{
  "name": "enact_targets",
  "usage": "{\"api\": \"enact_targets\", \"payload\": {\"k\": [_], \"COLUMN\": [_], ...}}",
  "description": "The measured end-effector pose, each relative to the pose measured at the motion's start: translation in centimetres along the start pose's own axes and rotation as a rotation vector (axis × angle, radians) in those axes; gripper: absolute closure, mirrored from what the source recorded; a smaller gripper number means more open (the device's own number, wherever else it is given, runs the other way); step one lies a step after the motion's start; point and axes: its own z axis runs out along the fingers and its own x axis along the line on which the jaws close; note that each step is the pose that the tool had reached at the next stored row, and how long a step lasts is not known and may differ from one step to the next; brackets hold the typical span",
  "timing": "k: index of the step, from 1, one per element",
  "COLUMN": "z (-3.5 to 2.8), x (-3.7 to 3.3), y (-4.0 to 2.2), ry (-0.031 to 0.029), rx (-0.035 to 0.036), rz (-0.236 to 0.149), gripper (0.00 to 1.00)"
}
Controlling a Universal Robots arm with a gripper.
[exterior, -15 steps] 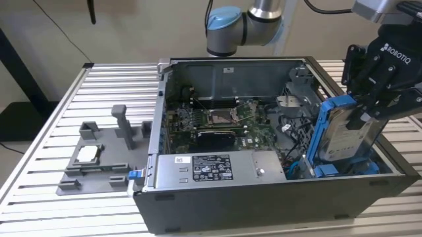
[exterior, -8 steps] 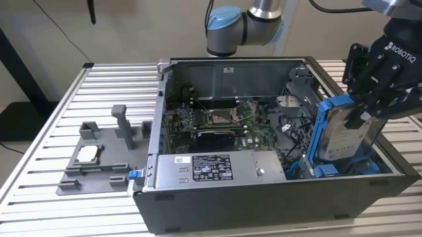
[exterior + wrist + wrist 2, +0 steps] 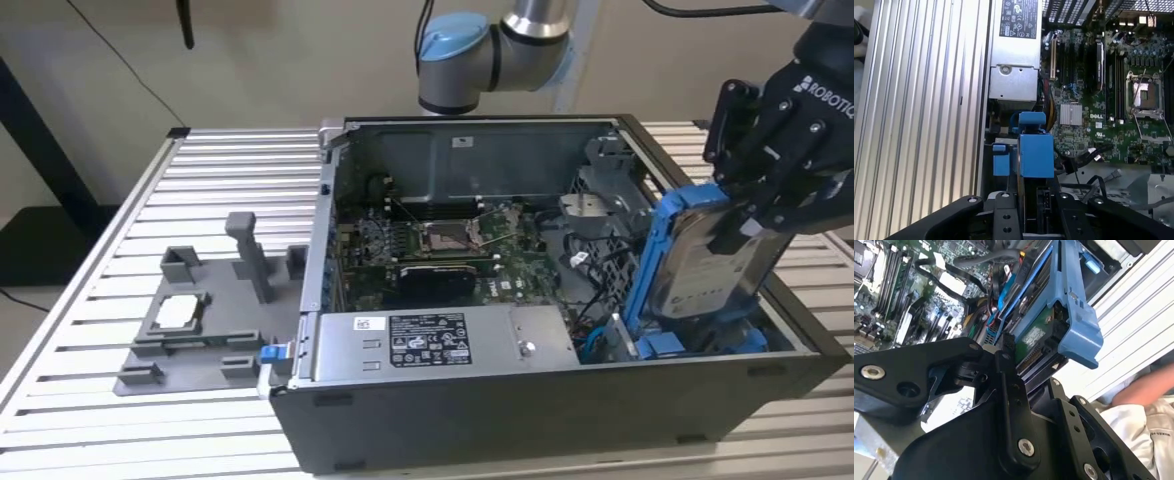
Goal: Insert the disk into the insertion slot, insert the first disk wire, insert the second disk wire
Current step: 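Insert the disk into the insertion slot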
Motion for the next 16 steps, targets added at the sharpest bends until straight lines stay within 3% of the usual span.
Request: {"api": "enact_targets", "payload": {"k": [2,8,11,12,16], "z": [-0.35,-0.86,-0.96,-1.02,-1.16], "x": [0.02,0.05,0.09,0.11,0.23], "y": [-0.34,-1.15,-1.61,-1.93,-3.43], "ry": [-0.0049,-0.008,-0.01,-0.0108,-0.012], "rx": [-0.0094,-0.0732,-0.1235,-0.1373,-0.1615], "rz": [-0.001,0.001,0.002,0.002,0.002], "gripper": [0.69,0.69,0.69,0.69,0.69]}}
